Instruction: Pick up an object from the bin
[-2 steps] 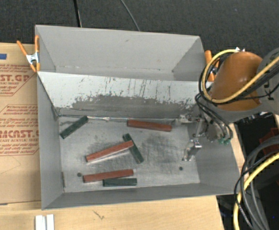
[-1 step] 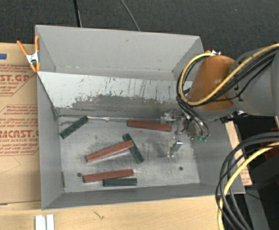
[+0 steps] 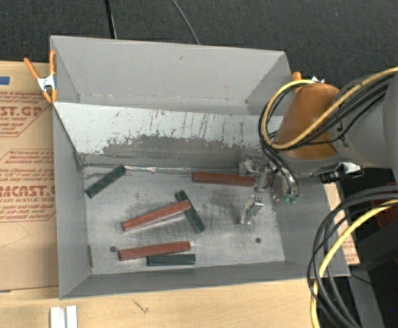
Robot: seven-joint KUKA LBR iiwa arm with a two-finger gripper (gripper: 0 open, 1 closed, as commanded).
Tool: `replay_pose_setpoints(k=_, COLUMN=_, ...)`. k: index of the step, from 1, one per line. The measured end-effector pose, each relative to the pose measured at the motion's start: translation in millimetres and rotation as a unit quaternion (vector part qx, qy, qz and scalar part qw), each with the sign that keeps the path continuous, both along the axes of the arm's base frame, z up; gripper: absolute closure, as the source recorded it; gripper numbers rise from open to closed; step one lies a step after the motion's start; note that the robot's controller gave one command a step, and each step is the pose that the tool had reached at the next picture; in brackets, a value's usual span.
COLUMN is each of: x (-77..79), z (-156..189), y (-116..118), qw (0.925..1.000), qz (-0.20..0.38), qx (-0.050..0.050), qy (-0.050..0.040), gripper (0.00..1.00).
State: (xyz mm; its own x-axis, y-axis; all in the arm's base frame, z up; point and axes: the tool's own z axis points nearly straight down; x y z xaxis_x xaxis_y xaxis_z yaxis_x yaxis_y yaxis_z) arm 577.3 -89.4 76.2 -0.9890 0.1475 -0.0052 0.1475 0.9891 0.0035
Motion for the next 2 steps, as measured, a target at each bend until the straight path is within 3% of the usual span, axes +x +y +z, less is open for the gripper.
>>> replay_pose_setpoints(k=1, x=12.4, z=-2.1, y=68.3, qw=0.9976, qz=0.069, qx=-0.001, qy=0.0035, gripper=1.00)
replay_pose_setpoints(k=2, x=12.4, z=-2.1, y=68.3, qw=0.9976, qz=0.069, qx=-0.001, qy=0.0034, gripper=1.00)
